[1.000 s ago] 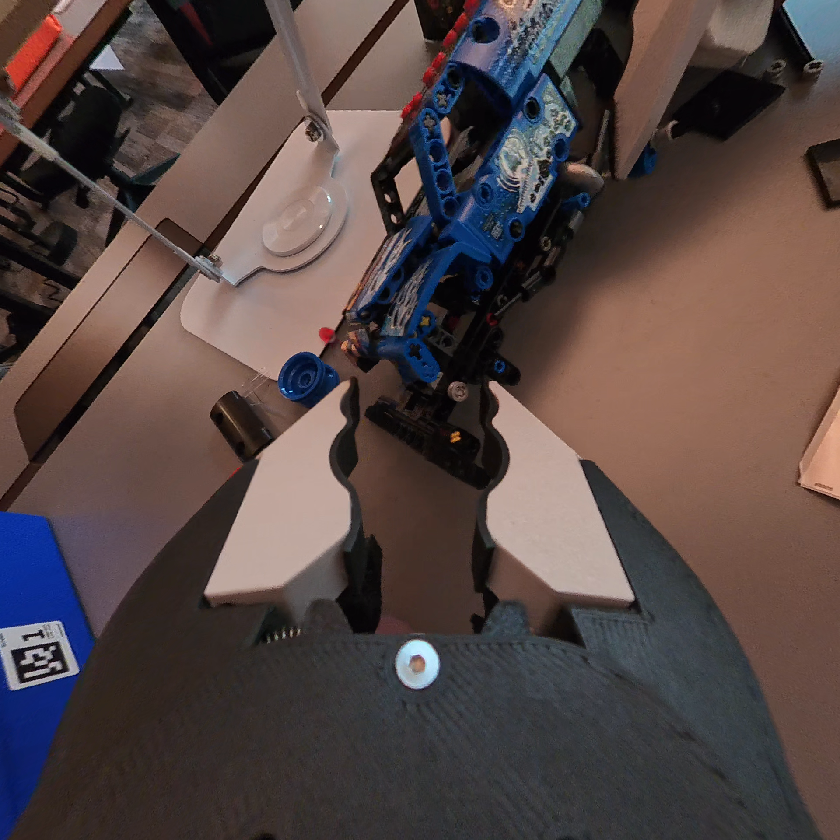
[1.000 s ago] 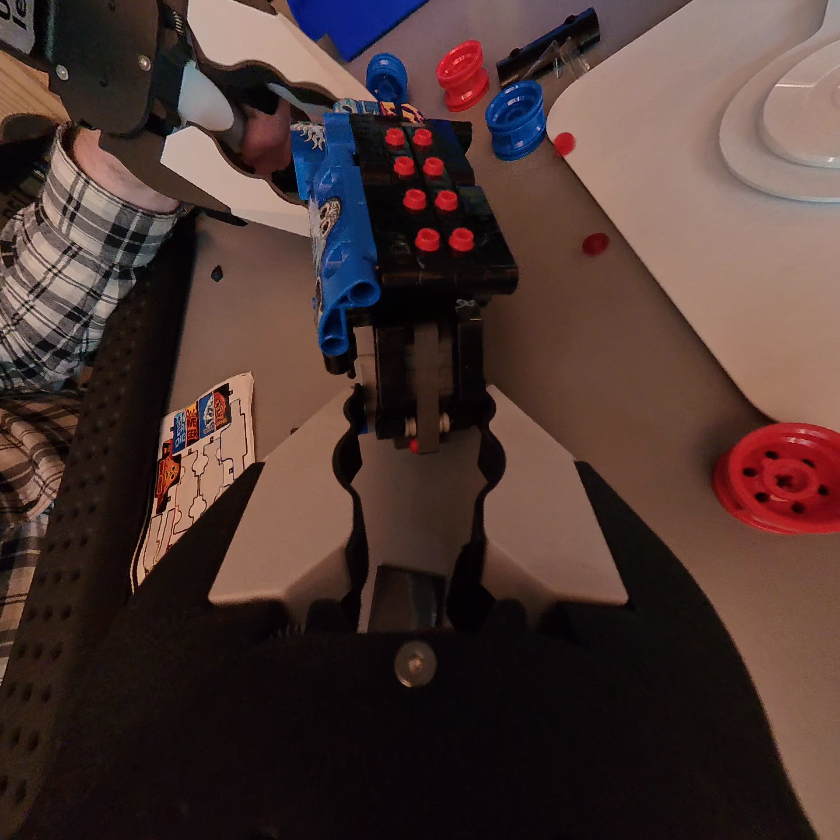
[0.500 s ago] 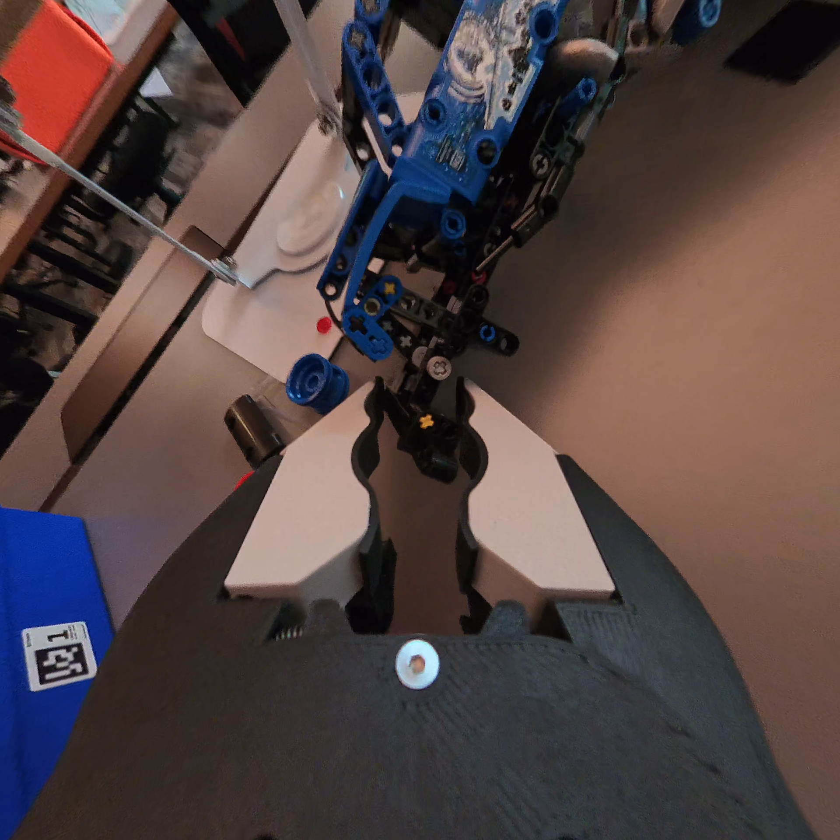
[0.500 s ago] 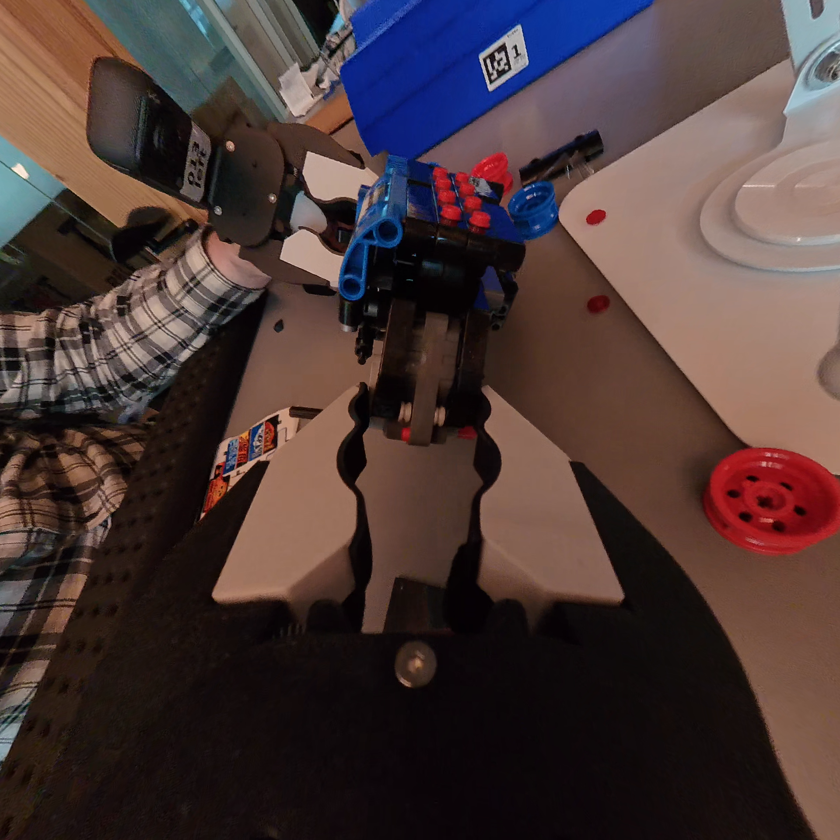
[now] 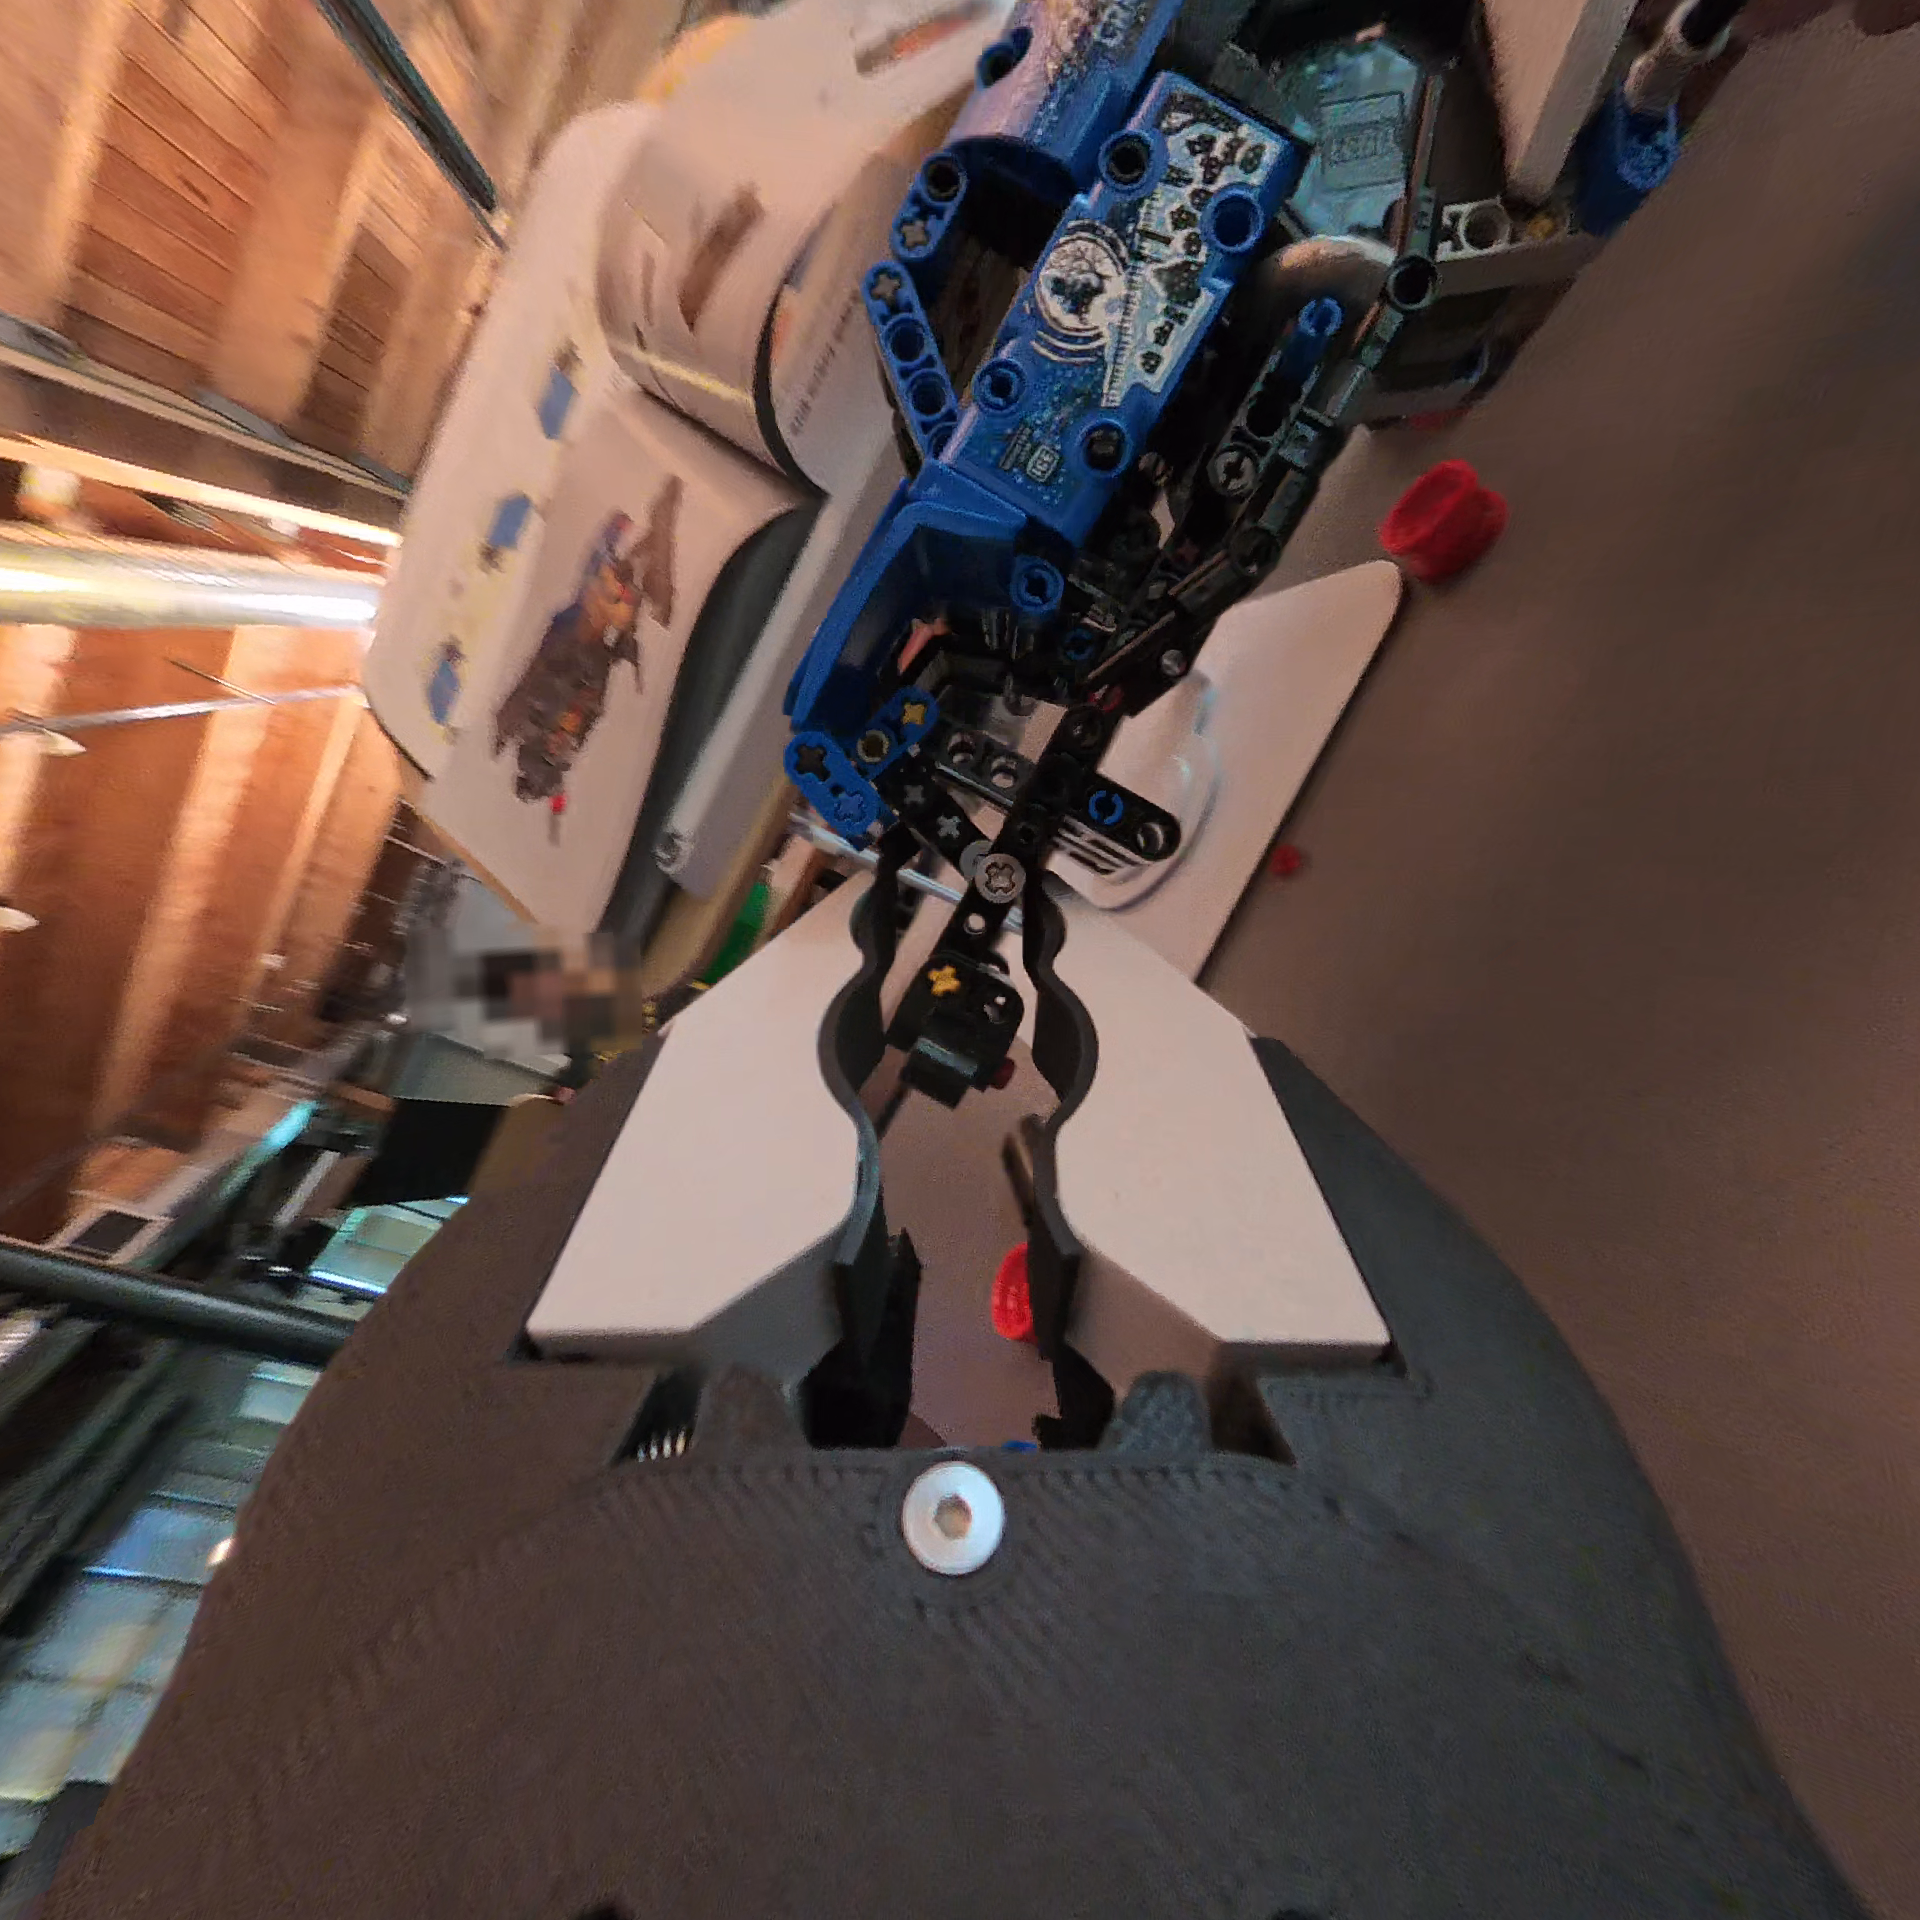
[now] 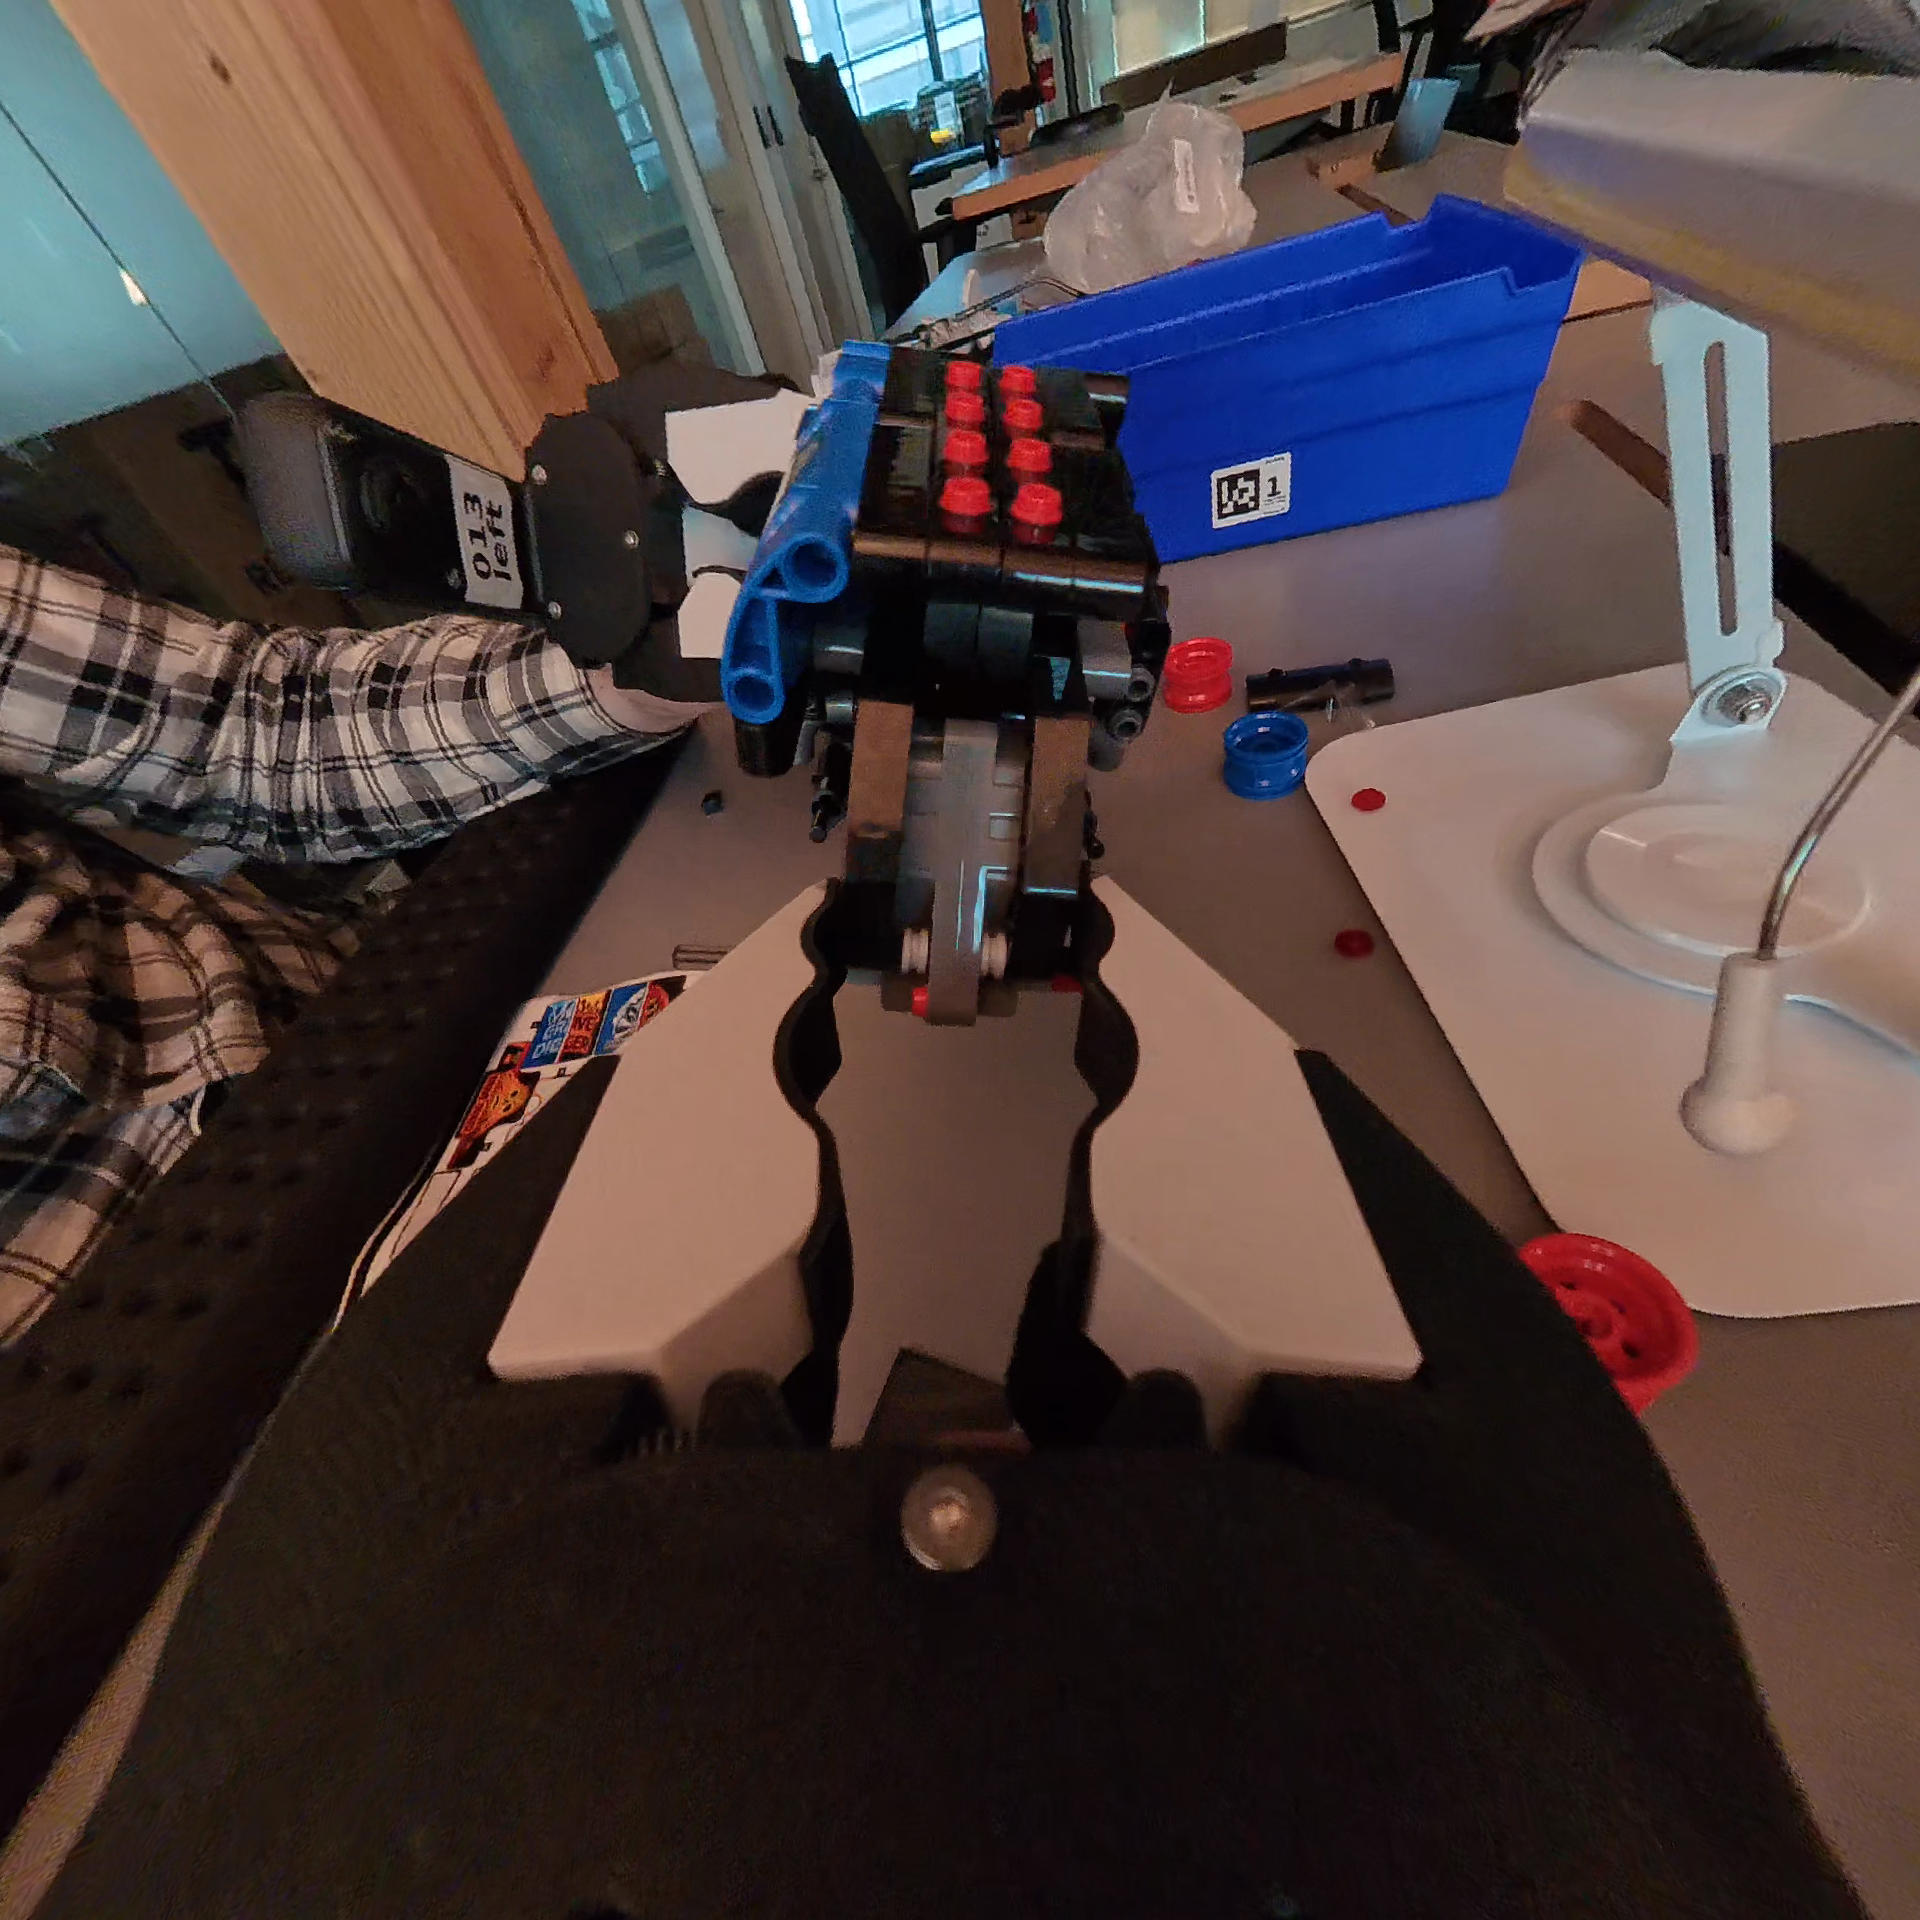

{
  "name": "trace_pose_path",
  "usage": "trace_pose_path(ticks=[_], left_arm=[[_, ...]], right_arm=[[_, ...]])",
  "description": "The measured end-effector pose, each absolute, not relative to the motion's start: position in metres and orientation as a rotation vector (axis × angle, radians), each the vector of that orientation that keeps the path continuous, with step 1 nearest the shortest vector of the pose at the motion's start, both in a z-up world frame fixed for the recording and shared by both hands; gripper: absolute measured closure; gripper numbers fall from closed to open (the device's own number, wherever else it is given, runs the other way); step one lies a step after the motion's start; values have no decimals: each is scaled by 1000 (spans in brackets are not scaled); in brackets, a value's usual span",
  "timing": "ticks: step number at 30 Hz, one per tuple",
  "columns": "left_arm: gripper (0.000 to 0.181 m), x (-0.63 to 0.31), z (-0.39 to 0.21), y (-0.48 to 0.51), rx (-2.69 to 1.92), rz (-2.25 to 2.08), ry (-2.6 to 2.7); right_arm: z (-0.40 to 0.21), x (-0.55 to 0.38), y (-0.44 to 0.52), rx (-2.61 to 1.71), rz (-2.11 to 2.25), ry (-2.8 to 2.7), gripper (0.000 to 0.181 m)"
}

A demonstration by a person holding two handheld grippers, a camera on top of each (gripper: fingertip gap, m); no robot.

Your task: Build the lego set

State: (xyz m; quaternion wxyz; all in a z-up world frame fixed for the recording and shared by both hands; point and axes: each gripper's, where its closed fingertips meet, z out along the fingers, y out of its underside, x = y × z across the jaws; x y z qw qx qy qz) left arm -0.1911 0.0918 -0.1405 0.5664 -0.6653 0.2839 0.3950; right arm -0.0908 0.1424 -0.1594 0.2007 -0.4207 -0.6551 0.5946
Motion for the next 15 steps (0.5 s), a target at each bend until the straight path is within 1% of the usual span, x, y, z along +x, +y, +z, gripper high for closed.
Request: trace_pose_path(ticks=[8, 15], left_arm=[[157, -179, -118, 83, -1437, 1027, 682], [158, -181, -119, 83, -1446, 1010, 674]], right_arm=[[-164, -90, 139, -1122, 1534, -1900, 140], [-167, -93, 139, -1096, 1426, -1917, 140]])
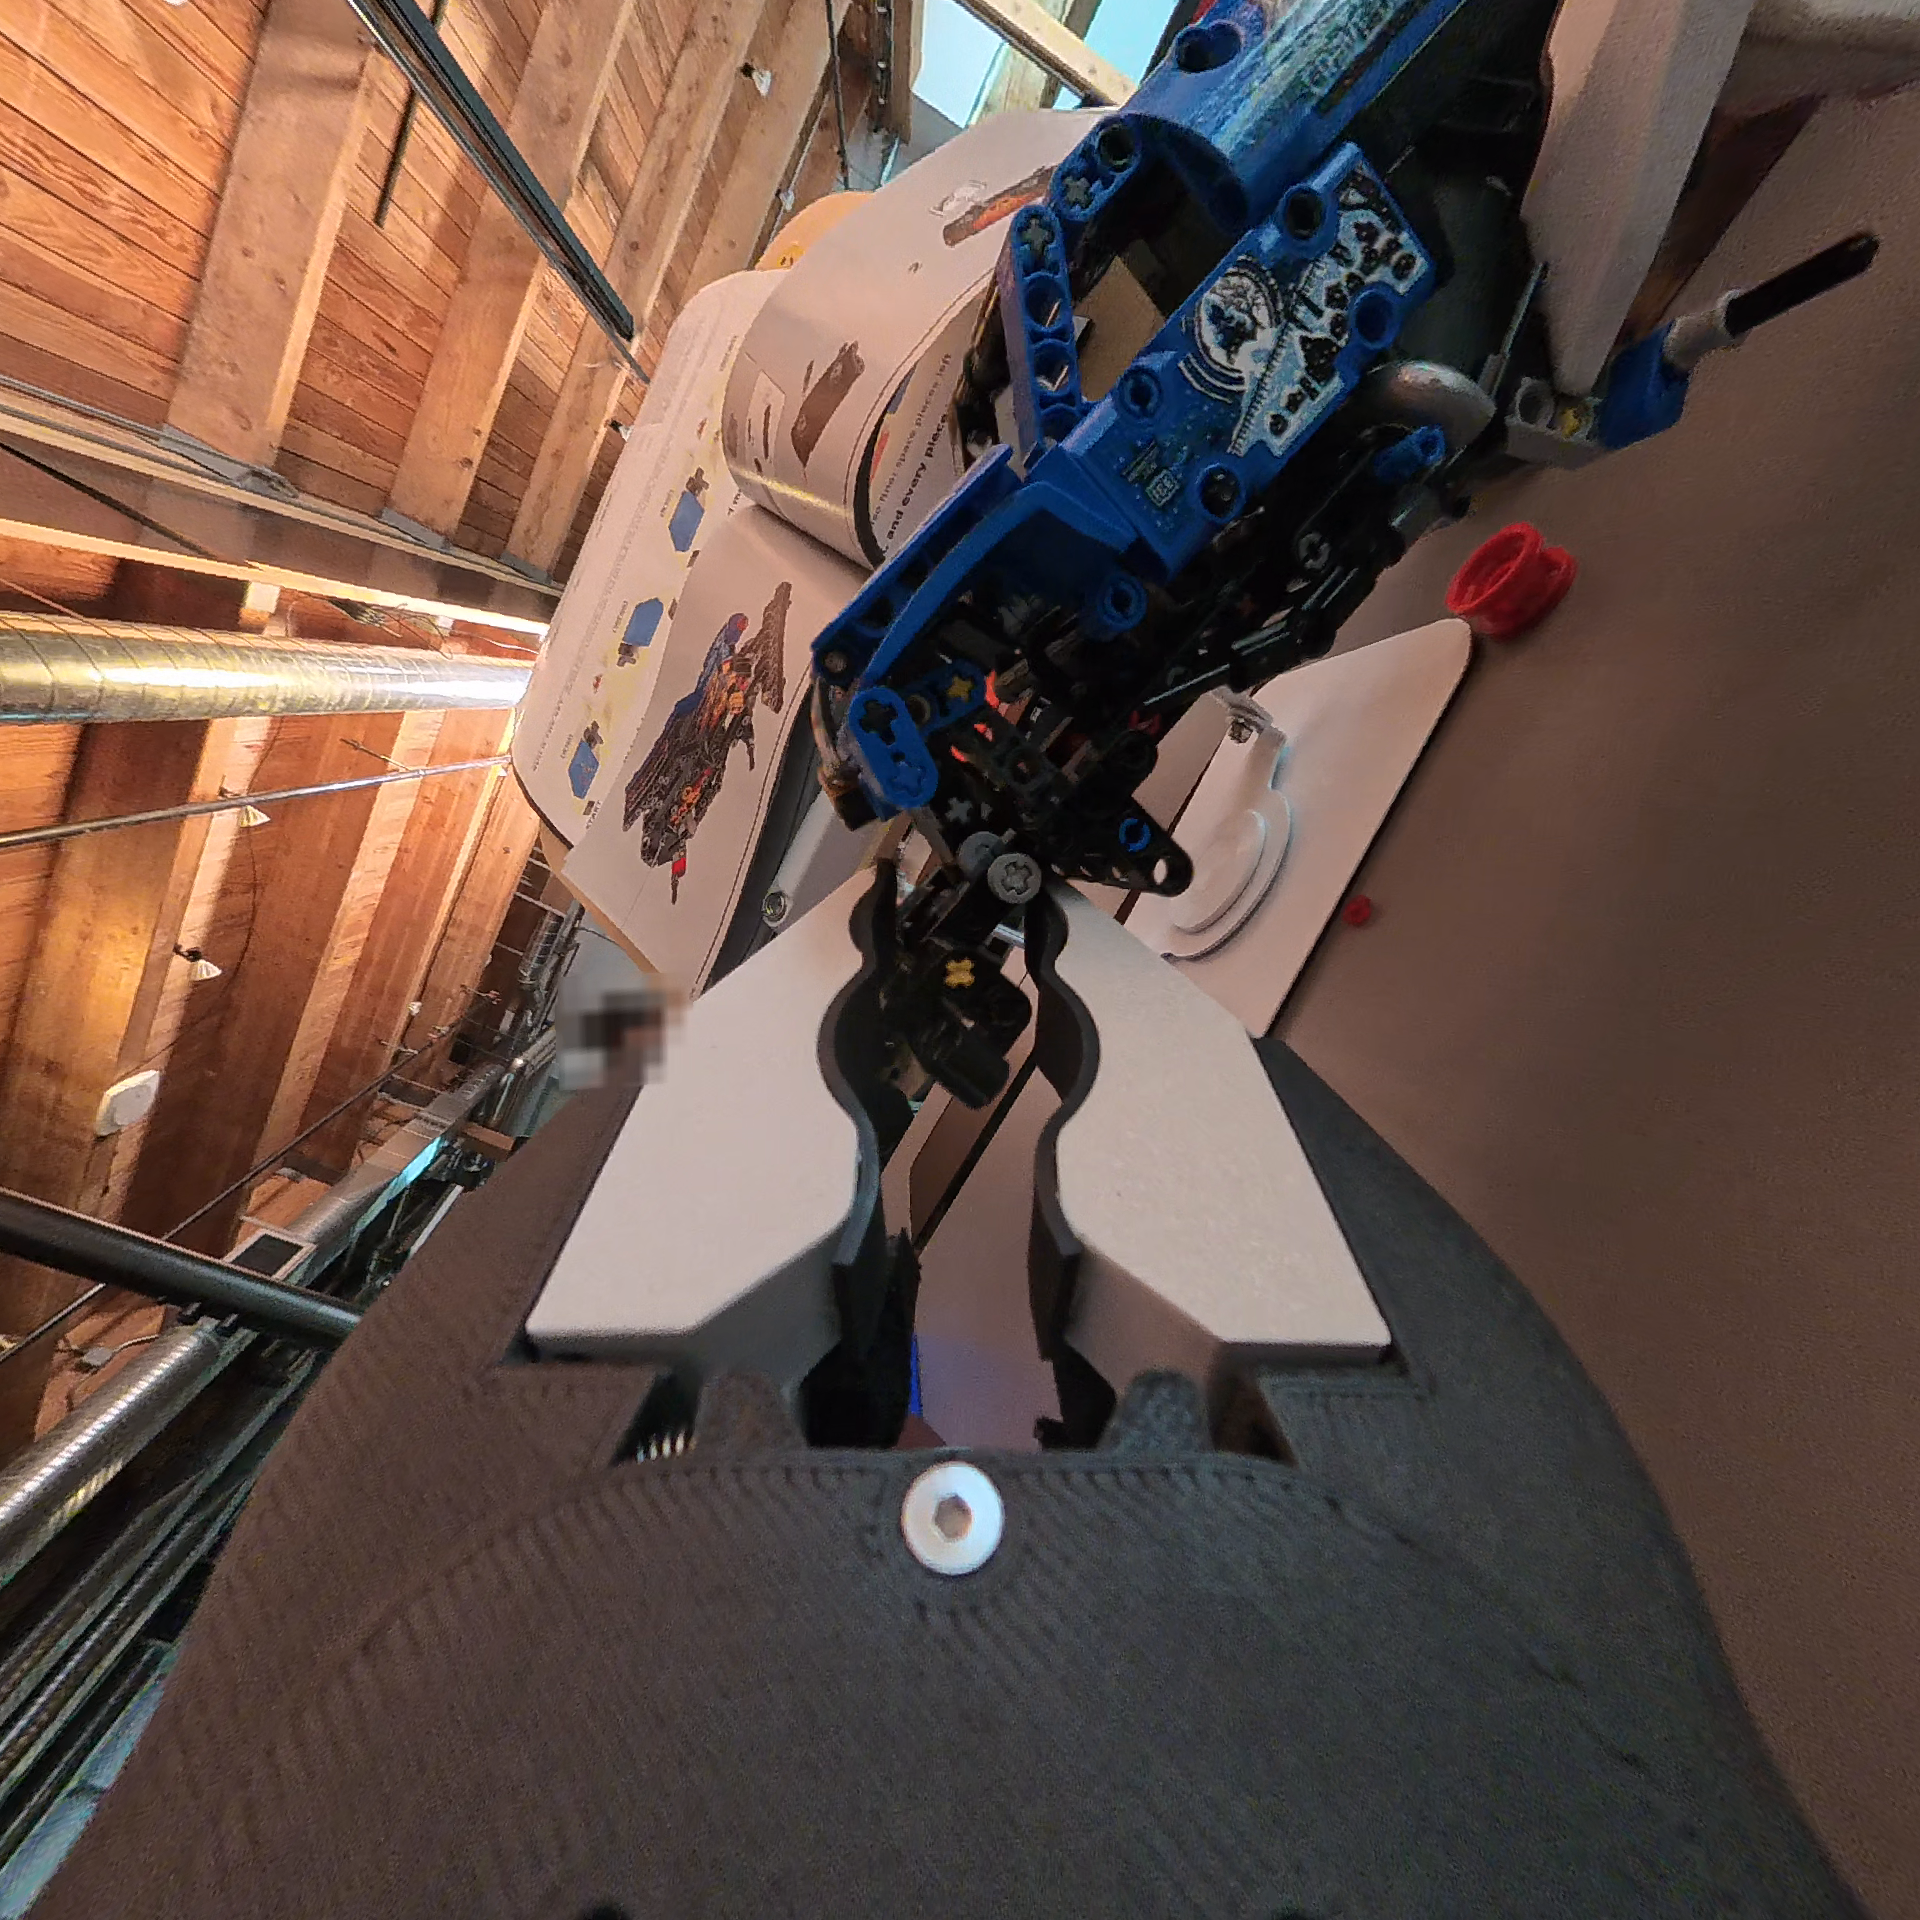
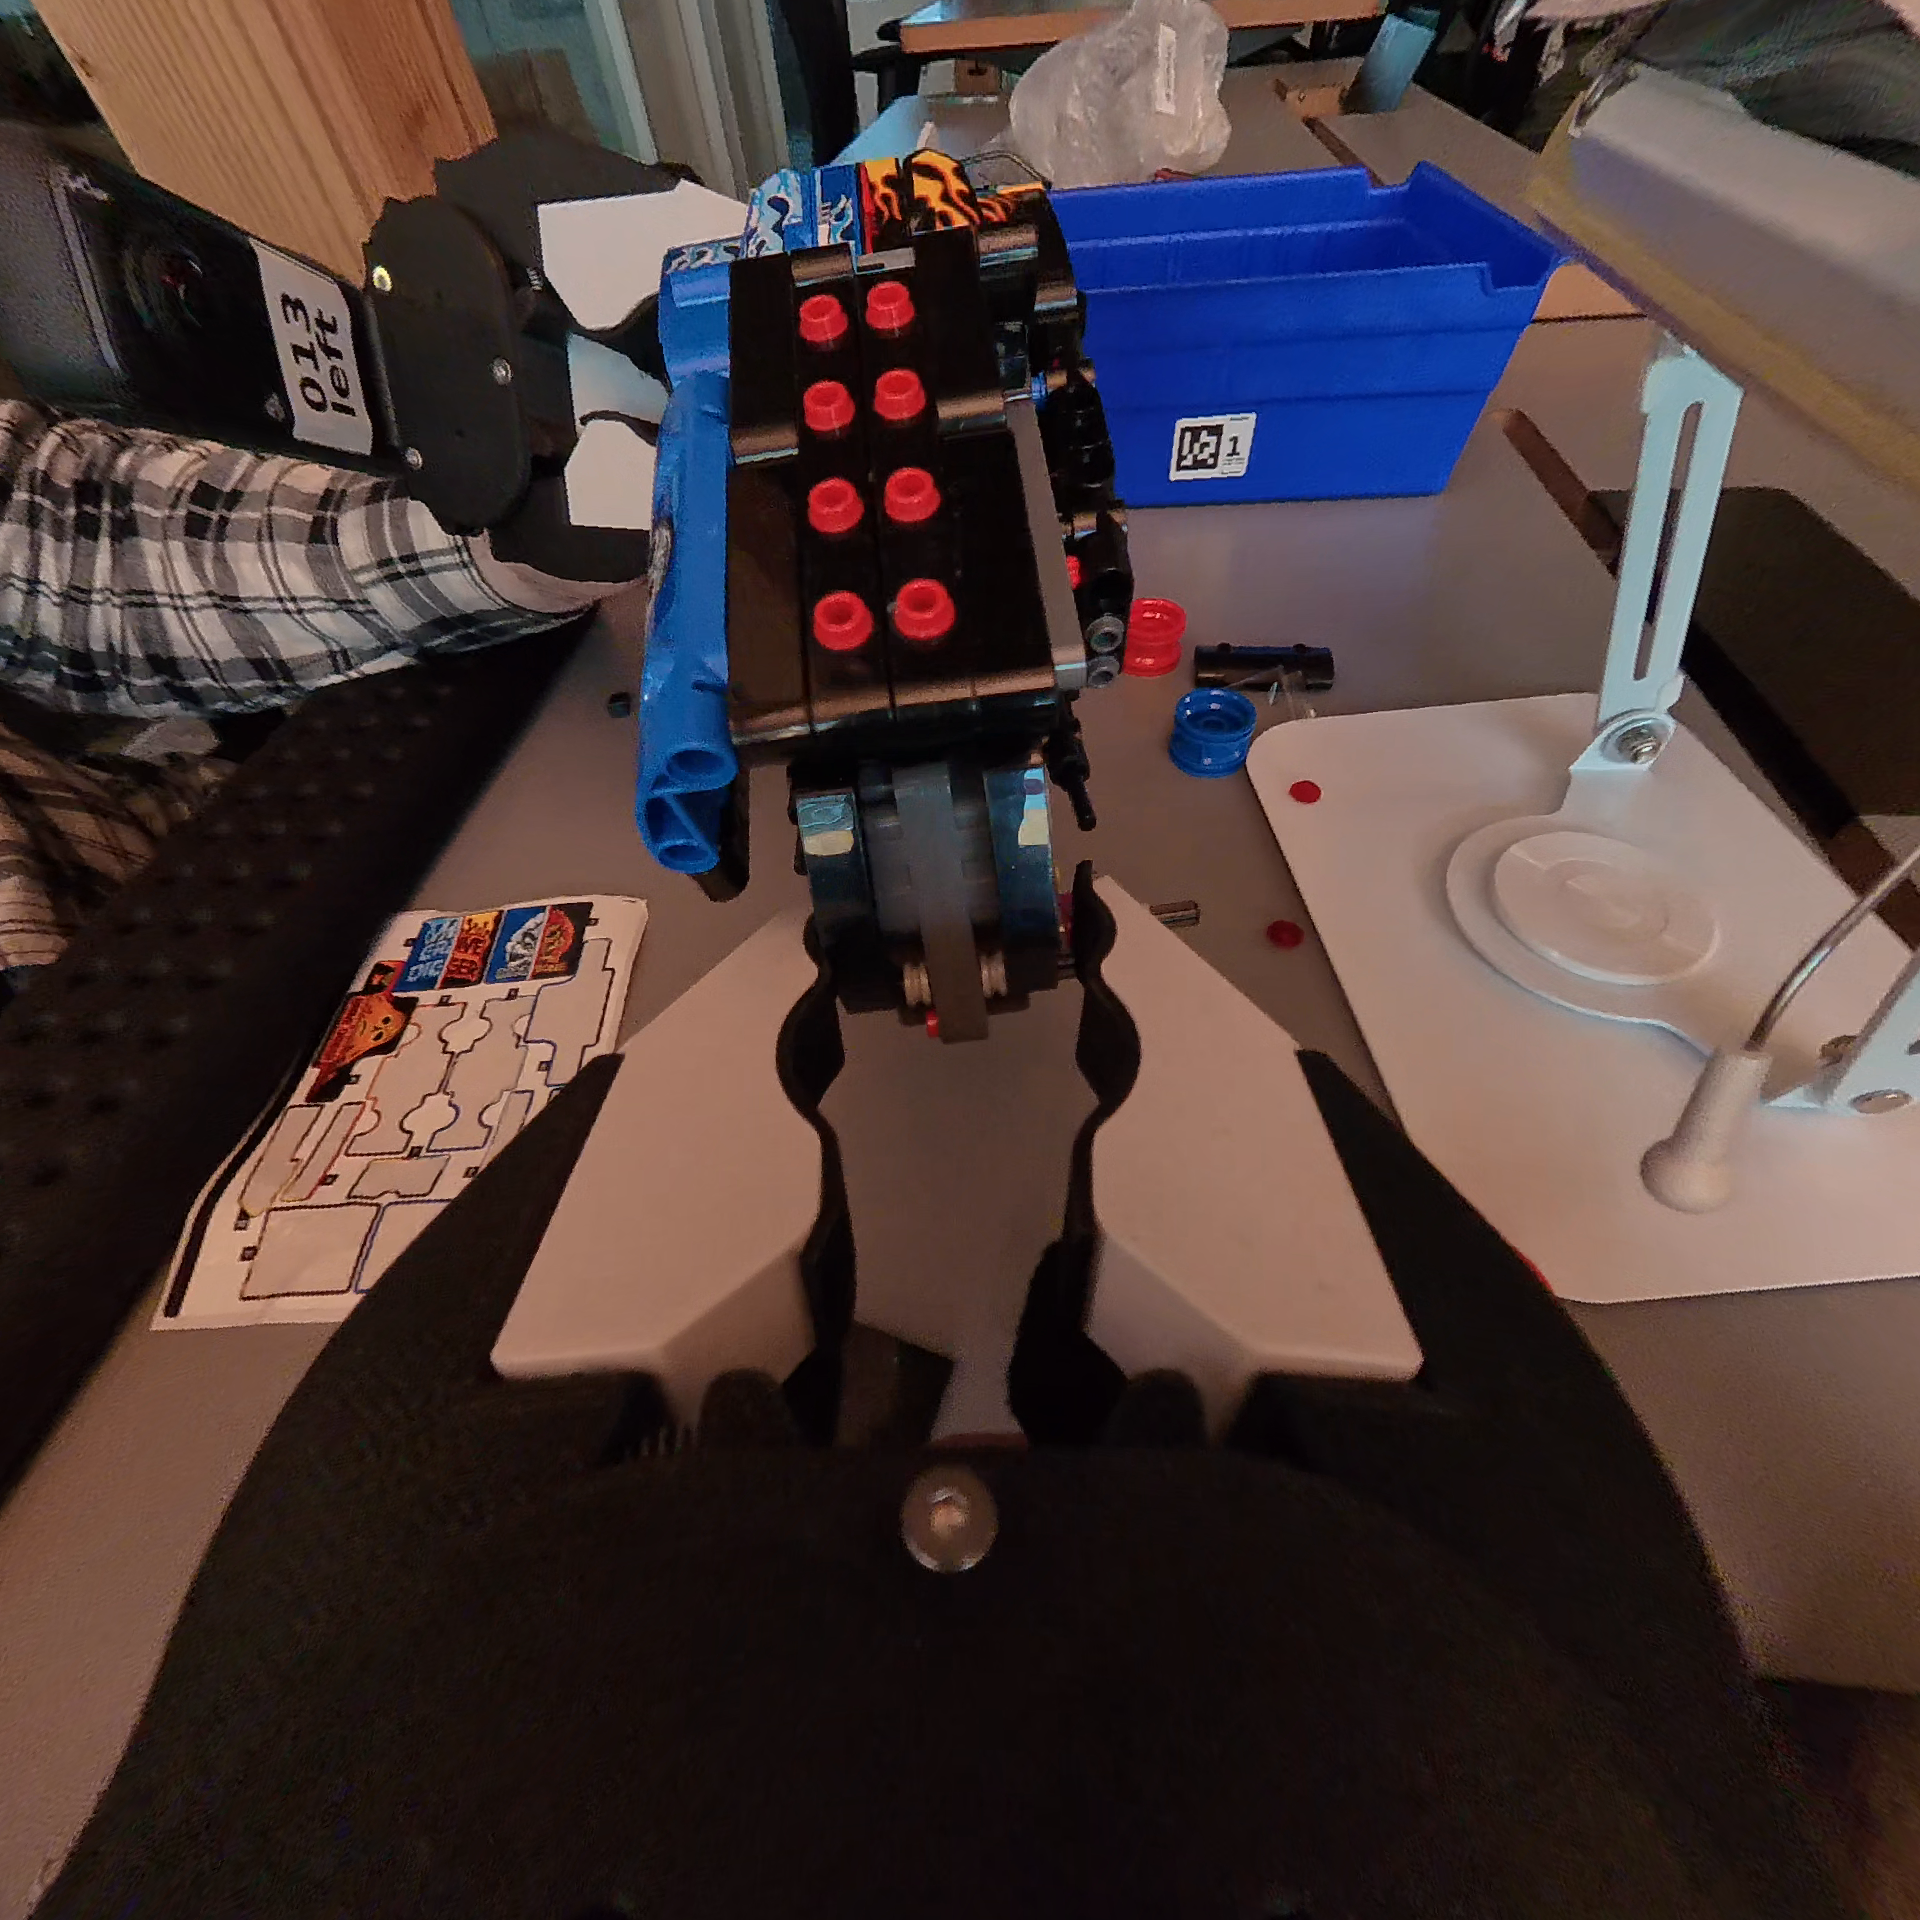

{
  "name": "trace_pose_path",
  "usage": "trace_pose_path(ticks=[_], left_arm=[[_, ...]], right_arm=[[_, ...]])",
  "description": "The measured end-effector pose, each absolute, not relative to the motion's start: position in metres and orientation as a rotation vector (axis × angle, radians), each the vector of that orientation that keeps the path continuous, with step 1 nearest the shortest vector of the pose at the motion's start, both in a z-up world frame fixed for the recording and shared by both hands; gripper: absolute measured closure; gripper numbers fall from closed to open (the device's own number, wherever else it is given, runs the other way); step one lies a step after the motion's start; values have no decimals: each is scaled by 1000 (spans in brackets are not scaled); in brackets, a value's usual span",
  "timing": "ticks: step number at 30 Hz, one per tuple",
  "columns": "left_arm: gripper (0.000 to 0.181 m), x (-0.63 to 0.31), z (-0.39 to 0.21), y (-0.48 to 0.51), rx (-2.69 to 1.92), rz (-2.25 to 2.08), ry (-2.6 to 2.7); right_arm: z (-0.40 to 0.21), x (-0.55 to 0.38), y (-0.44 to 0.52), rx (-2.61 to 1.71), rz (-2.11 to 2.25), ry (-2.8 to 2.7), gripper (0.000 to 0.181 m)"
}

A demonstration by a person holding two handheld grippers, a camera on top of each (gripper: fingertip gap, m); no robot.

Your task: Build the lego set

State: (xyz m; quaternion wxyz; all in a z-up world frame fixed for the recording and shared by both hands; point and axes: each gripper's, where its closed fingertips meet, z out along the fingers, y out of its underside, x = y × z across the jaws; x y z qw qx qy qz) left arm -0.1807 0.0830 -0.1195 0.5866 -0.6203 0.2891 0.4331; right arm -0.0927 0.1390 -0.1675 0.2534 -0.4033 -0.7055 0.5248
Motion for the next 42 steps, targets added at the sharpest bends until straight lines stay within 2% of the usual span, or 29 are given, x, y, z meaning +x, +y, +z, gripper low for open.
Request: trace_pose_path(ticks=[12, 26, 34, 42], left_arm=[[154, -197, -114, 82, -1443, 957, 558], [135, -222, -129, 85, -1558, 902, 473], [138, -235, -154, 95, -1660, 895, 518], [149, -231, -192, 107, -1813, 789, 651]], right_arm=[[-147, -102, 138, -908, 1076, -1848, 141], [-144, -113, 138, -802, 742, -1798, 140], [-150, -115, 131, -811, 639, -1851, 141], [-168, -108, 123, -1147, 533, -2079, 143]])
